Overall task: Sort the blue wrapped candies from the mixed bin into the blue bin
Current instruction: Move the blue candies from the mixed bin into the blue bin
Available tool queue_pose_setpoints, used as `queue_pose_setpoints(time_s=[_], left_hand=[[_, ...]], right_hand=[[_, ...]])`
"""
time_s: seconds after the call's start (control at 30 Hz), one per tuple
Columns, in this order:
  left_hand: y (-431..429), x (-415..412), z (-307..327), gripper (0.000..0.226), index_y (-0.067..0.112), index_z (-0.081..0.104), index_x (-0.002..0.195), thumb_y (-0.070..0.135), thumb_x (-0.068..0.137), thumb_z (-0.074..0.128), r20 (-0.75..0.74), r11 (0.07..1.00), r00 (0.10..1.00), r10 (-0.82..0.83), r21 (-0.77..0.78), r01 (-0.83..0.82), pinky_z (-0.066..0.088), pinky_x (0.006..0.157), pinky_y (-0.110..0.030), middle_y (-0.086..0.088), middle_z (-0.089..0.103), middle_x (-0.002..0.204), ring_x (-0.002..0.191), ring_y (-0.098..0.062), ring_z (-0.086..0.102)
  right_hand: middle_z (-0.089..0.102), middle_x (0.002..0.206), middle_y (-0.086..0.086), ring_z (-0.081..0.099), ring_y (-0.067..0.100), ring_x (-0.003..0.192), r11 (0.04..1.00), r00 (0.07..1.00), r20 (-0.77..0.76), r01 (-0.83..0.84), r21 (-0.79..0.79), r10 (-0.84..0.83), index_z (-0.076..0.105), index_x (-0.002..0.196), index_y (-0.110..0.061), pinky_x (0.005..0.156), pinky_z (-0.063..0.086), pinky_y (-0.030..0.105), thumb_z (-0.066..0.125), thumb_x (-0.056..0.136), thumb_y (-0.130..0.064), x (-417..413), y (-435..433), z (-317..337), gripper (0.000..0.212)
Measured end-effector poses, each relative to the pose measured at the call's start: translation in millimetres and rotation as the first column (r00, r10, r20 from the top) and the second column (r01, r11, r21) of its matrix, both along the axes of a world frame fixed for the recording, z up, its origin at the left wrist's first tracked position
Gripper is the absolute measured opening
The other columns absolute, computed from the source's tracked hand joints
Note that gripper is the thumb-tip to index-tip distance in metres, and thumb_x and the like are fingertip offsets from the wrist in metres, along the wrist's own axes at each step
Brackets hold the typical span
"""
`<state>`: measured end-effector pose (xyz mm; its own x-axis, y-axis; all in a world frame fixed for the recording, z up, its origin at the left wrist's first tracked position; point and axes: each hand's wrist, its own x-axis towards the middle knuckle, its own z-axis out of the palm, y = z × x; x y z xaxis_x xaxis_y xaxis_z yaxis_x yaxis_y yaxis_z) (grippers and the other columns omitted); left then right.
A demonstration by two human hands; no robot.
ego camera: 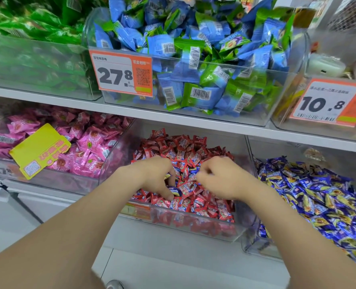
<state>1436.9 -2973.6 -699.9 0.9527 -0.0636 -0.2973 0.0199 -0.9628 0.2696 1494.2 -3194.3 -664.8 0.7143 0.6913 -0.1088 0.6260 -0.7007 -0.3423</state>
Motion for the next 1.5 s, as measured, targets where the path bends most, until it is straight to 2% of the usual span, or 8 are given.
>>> queue_pose_setpoints(time_s=[0.17, 0.27, 0.47, 0.67, 0.8, 0.97, 1.23, 1.5], left_hand=[[-2, 0, 4, 0.044, 0.017, 0.049, 0.068, 0.055, 0.088, 0.048, 0.092, 0.987, 0.986, 0.139, -0.1, -0.129, 0.042, 0.061, -0.033, 0.004, 0.053, 0.06, 0.057, -0.021, 0.046], [-5, 0, 9, 0.048, 0.019, 0.037, 0.062, 0.056, 0.092, 0.038, 0.154, 0.979, 0.969, 0.194, -0.092, -0.181, 0.035, 0.059, -0.033, 0.001, 0.04, 0.054, 0.053, -0.021, 0.037], [-6, 5, 8, 0.043, 0.014, 0.039, 0.058, 0.048, 0.081, 0.054, 0.219, 0.959, 0.94, 0.261, -0.171, -0.227, 0.037, 0.049, -0.039, -0.001, 0.04, 0.057, 0.052, -0.023, 0.032], [-4, 5, 10, 0.034, 0.019, 0.062, 0.075, 0.044, 0.091, 0.047, 0.274, 0.953, 0.912, 0.304, -0.1, -0.287, 0.056, 0.067, -0.039, 0.0, 0.063, 0.071, 0.068, -0.027, 0.064], [-5, 6, 7, 0.063, 0.012, 0.058, 0.068, 0.064, 0.1, 0.045, 0.339, 0.957, 0.902, 0.268, 0.017, -0.29, 0.043, 0.054, -0.032, -0.003, 0.059, 0.06, 0.061, -0.024, 0.06], [-5, 6, 1, 0.024, 0.034, 0.072, 0.08, 0.044, 0.098, 0.058, 0.235, 0.992, 0.966, 0.111, 0.029, -0.121, 0.058, 0.075, -0.043, 0.008, 0.071, 0.081, 0.078, -0.022, 0.063], [-23, 5, 0, 0.04, 0.045, 0.068, 0.128, 0.039, 0.089, 0.074, 0.214, 0.925, 0.977, -0.011, 0.373, -0.071, 0.043, 0.069, -0.034, 0.001, 0.069, 0.12, 0.104, -0.028, 0.067], [-18, 5, 9, 0.026, 0.028, 0.074, 0.088, 0.053, 0.084, 0.07, 0.207, 0.962, 0.964, 0.168, 0.177, -0.206, 0.051, 0.07, -0.035, 0.001, 0.069, 0.092, 0.086, -0.028, 0.067]], right_hand=[[0.055, 0.058, 0.001, 0.051, 0.02, 0.057, 0.979, 0.989, 0.046, 0.129, 0.16, -0.138, 0.057, 0.07, -0.009, 0.059, 0.043, 0.017, 0.046, 0.11, -0.036, 8, -13, 6, 0.051], [0.074, 0.088, 0.0, 0.067, 0.021, 0.079, 0.972, 0.977, 0.114, 0.159, 0.172, -0.18, 0.076, 0.107, -0.024, 0.075, 0.058, 0.036, 0.048, 0.107, -0.022, 15, -8, -1, 0.028], [0.072, 0.094, 0.001, 0.069, 0.028, 0.081, 0.984, 0.963, 0.219, 0.171, -0.054, -0.155, 0.074, 0.097, -0.028, 0.073, 0.057, 0.038, 0.06, 0.098, -0.036, 13, 20, -17, 0.016], [0.065, 0.118, 0.01, 0.067, 0.035, 0.106, 0.971, 0.949, 0.273, 0.198, -0.135, -0.156, 0.066, 0.122, -0.019, 0.079, 0.05, 0.039, 0.076, 0.09, -0.056, 16, 40, -28, 0.05], [0.069, 0.109, 0.006, 0.068, 0.032, 0.096, 0.978, 0.953, 0.261, 0.185, -0.1, -0.153, 0.07, 0.107, -0.024, 0.08, 0.058, 0.04, 0.082, 0.086, -0.042, 18, 42, -26, 0.031], [0.052, 0.084, 0.003, 0.063, 0.033, 0.085, 0.974, 0.959, 0.265, 0.15, -0.17, -0.102, 0.052, 0.084, -0.017, 0.07, 0.045, 0.036, 0.063, 0.099, -0.037, 24, 27, -17, 0.027], [0.047, 0.064, 0.016, 0.041, 0.027, 0.062, 0.993, 0.993, 0.001, 0.116, 0.021, -0.116, 0.049, 0.069, -0.007, 0.058, 0.036, 0.036, 0.053, 0.098, -0.032, 23, -5, 8, 0.038], [0.069, 0.077, -0.005, 0.058, 0.004, 0.055, 0.915, 0.983, -0.094, 0.18, 0.36, -0.156, 0.072, 0.101, -0.022, 0.046, 0.038, 0.012, 0.062, 0.095, -0.023, 9, -7, 17, 0.012]])
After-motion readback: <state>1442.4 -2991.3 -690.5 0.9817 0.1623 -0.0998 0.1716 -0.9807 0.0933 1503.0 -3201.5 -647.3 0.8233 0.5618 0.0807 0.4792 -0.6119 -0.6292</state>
